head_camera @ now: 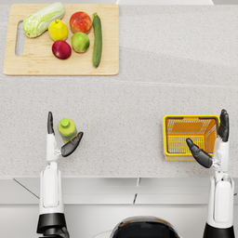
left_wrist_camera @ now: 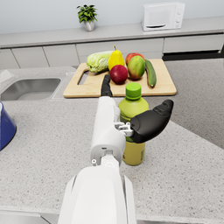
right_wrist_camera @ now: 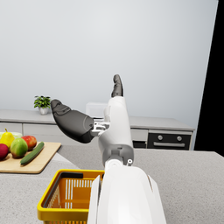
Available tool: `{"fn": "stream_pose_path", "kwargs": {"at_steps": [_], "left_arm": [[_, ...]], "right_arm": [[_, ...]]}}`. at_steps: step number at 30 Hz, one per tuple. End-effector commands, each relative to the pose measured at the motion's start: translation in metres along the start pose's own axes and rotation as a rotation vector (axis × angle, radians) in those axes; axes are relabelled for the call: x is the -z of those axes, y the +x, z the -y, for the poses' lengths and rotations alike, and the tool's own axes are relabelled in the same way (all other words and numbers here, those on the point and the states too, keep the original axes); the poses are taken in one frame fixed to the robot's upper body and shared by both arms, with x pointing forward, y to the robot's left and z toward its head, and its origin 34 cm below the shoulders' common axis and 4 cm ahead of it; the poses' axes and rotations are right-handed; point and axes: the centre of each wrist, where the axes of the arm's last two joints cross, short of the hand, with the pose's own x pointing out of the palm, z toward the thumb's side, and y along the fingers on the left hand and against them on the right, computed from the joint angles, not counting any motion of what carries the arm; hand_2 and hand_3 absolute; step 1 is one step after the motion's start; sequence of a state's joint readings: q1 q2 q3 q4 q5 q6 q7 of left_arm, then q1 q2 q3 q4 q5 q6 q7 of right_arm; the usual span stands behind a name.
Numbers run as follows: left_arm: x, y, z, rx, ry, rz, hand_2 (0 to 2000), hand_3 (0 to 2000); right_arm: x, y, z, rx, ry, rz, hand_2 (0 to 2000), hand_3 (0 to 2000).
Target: Pick up the green tea and place it into the yellow basket
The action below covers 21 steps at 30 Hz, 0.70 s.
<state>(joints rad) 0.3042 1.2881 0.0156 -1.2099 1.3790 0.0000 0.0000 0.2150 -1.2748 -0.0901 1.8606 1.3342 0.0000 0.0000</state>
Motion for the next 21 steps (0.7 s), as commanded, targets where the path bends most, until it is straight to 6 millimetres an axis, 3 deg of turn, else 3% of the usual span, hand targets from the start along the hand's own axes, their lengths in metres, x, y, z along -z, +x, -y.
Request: {"fn": "stream_pose_path", "kwargs": {"at_steps": [1,7,8,9,11,13,16,21], "left_arm": [[0.021,0.005,-0.021,-0.004,-0.115,0.009,0,0],[0.029,0.015,-0.039,0.001,-0.187,0.026,0,0],[0.028,0.013,-0.038,-0.008,-0.181,0.034,1361,327],[0.027,0.013,-0.037,-0.008,-0.174,0.038,2000,653],[0.024,0.013,-0.035,0.044,-0.153,0.040,2000,1307],[0.007,0.016,-0.028,0.060,-0.069,0.035,2000,1960],[-0.028,0.021,-0.019,0.085,0.083,0.041,2000,2000],[-0.115,0.051,-0.006,0.253,0.406,0.028,2000,2000]], "right_arm": [[0.001,0.005,-0.002,-0.017,0.007,0.007,0,0],[0.006,0.007,-0.005,-0.018,0.028,0.017,0,0],[0.005,0.007,-0.005,-0.016,0.025,0.018,0,0],[0.006,0.008,-0.006,-0.016,0.029,0.019,0,0],[0.007,0.009,-0.006,-0.020,0.030,0.024,0,0],[0.009,0.015,-0.007,-0.037,0.040,0.033,0,0],[0.013,0.032,-0.007,-0.096,0.053,0.059,0,0],[0.014,0.079,0.000,-0.232,0.053,0.140,0,0]]}}
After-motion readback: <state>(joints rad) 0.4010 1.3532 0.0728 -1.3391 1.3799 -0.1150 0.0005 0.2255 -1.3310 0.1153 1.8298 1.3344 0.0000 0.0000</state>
